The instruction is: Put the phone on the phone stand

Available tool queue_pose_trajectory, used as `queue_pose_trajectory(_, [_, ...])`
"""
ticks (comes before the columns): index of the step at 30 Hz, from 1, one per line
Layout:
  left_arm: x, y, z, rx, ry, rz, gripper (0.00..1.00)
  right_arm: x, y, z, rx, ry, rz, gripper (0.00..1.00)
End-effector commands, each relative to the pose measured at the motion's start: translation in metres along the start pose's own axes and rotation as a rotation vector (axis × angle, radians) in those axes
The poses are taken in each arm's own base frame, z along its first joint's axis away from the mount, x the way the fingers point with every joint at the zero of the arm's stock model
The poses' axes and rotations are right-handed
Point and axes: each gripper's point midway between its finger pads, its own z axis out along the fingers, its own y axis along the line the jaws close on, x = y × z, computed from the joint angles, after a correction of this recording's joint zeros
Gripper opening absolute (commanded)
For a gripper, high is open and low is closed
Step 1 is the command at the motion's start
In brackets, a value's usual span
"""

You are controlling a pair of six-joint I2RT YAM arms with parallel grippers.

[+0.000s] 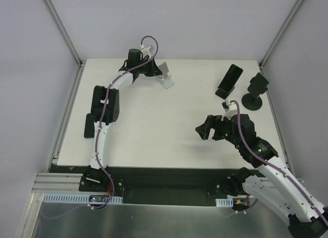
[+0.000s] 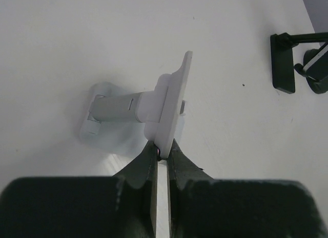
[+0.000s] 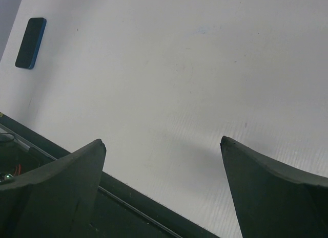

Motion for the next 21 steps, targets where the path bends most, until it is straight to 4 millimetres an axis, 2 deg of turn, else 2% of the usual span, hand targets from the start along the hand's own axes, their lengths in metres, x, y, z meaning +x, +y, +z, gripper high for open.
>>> queue_pose_trajectory(1, [0.012, -0.044, -0.036, 0.086, 0.061, 0.022, 0.0, -0.009, 0.0, -0.003, 0.019, 0.005, -0.025, 0.96])
queue_pose_trajectory(5, [0.046, -0.081, -0.061, 0.135, 0.128, 0.061, 0.0, -0.009, -0.007, -0.001, 0.055, 0.023, -0.042, 0.96])
queue_pose_trajectory(6, [0.064, -0.101, -0.07, 0.163, 0.164, 0.067, 0.0, -0.007, -0.009, 0.001, 0.063, 0.034, -0.042, 0.96])
queue_pose_trajectory(7, [0.076, -0.112, -0.076, 0.187, 0.189, 0.071, 0.0, -0.008, -0.009, 0.0, 0.066, 0.036, -0.044, 0.96])
queue_pose_trajectory(8, [0.076, -0.132, -0.087, 0.214, 0.186, 0.106, 0.0, -0.008, -0.009, 0.001, 0.068, 0.041, -0.045, 0.96])
queue_pose_trajectory(9, [0.11, -0.143, -0.089, 0.233, 0.251, 0.09, 0.0, -0.007, -0.011, 0.004, 0.076, 0.052, -0.045, 0.96])
queue_pose_trajectory(11, [0.129, -0.17, -0.102, 0.282, 0.285, 0.111, 0.0, -0.007, -0.011, 0.006, 0.078, 0.061, -0.05, 0.96])
queue_pose_trajectory(12, [0.162, -0.184, -0.104, 0.304, 0.349, 0.109, 0.0, -0.004, -0.011, 0.01, 0.08, 0.079, -0.048, 0.96])
queue_pose_trajectory(15, [0.201, -0.212, -0.115, 0.375, 0.432, 0.117, 0.0, 0.002, -0.006, 0.017, 0.051, 0.125, -0.049, 0.96])
queue_pose_trajectory(19, [0.227, -0.224, -0.125, 0.427, 0.511, 0.056, 0.0, 0.01, 0.001, 0.031, 0.007, 0.158, -0.049, 0.96])
queue_pose_trajectory(20, [0.234, -0.223, -0.128, 0.431, 0.528, 0.04, 0.02, 0.014, 0.001, 0.035, 0.005, 0.169, -0.047, 0.96])
queue_pose_trajectory(21, [0.235, -0.223, -0.129, 0.428, 0.53, 0.035, 0.07, 0.019, 0.0, 0.04, 0.007, 0.182, -0.033, 0.96])
